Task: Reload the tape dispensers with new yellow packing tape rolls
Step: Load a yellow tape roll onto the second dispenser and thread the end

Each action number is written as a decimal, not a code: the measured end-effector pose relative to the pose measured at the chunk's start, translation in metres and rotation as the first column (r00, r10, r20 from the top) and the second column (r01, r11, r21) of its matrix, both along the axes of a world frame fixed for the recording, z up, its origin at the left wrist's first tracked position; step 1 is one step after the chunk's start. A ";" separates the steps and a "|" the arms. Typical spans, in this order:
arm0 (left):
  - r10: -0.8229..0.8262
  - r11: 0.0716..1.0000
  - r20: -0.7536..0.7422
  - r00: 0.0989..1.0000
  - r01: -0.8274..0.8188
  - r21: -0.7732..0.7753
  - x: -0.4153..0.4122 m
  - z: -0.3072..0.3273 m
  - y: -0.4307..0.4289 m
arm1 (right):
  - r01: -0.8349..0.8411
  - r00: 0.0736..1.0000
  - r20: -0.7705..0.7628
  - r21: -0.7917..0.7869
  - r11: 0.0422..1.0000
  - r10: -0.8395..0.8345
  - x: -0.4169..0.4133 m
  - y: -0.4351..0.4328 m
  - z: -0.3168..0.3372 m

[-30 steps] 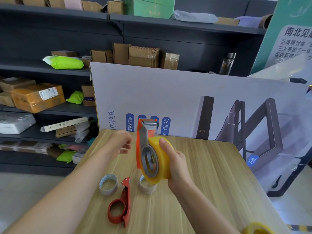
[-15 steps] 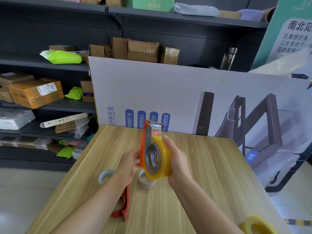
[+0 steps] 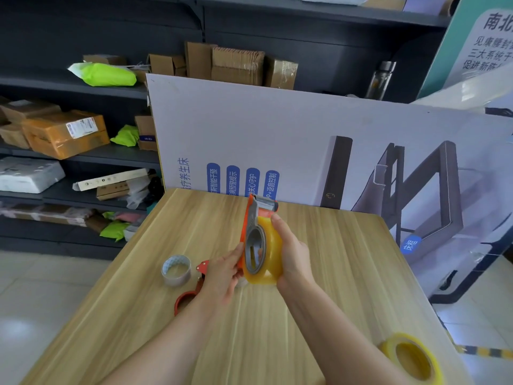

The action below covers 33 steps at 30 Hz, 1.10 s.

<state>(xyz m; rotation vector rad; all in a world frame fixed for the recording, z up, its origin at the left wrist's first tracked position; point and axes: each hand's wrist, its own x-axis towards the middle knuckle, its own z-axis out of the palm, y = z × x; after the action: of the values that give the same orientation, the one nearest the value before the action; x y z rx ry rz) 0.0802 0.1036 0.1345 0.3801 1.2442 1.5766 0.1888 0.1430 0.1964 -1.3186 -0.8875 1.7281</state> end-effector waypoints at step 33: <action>-0.187 0.715 0.246 0.951 0.303 -0.630 0.104 -0.147 -0.194 | 0.118 0.916 0.399 -0.375 0.920 0.045 0.074 -0.171 -0.159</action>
<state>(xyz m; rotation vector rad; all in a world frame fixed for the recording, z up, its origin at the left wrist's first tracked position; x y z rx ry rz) 0.1841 -0.0903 -0.0121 -0.0520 1.4607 0.8290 0.2630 -0.0283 0.0375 -1.9996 -0.7452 1.6888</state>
